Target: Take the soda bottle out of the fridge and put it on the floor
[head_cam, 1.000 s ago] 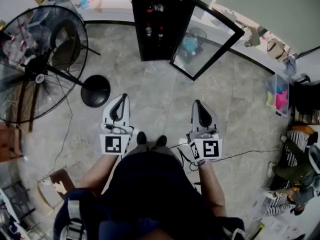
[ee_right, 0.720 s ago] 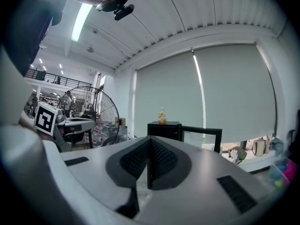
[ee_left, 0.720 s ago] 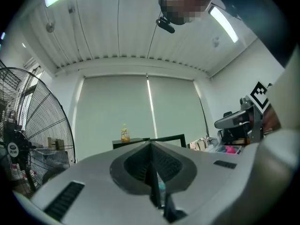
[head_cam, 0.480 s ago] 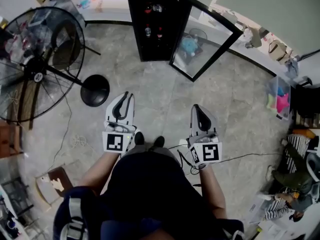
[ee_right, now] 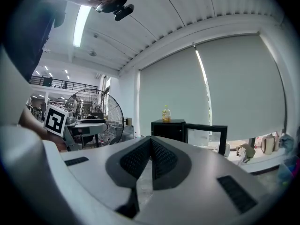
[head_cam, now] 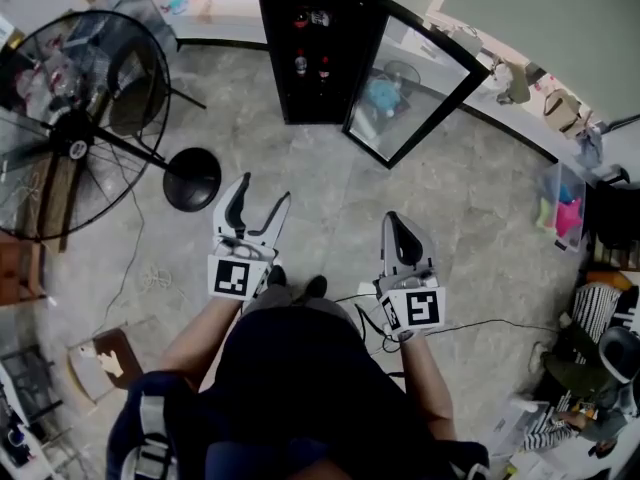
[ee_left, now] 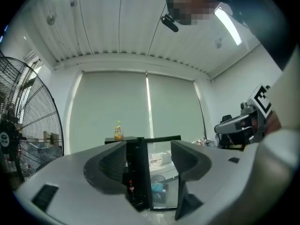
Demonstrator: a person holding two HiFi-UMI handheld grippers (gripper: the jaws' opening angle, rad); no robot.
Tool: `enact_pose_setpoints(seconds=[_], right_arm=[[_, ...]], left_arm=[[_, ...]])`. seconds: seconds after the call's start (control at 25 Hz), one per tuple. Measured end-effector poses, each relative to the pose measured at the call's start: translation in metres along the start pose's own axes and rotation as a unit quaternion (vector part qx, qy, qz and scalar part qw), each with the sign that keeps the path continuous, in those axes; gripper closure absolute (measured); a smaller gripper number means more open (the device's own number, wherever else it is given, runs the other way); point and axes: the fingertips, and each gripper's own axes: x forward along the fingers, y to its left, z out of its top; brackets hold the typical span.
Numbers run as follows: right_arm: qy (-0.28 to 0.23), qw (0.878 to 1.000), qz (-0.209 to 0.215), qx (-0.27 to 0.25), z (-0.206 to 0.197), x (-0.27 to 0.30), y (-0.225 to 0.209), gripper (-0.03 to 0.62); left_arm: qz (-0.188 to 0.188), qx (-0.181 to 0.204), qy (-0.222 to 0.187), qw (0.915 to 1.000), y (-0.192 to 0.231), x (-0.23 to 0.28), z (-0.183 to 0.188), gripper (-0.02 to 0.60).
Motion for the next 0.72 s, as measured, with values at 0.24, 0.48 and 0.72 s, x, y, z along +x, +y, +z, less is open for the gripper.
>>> enact_pose_setpoints(seconds=[0.24,0.48,0.72], right_arm=[[0.003,1.000,0.003,-0.006,-0.005,0.009,-0.013,0.576],[0.002,1.000,-0.006,-0.007,-0.004,0.047,-0.034,0.576],[-0.016,1.000,-0.019,-0.001,0.004,0.130,-0.057,0.576]], left_arm=[[0.008,0.000,-0.002,1.0000,0.003,0.027,-0.008,0.290],[-0.001,0.009,-0.014,0.9999,0.022,0.084,-0.015,0.290],[-0.008,0.013,-0.025,0.9996,0.067,0.170,-0.029,0.279]])
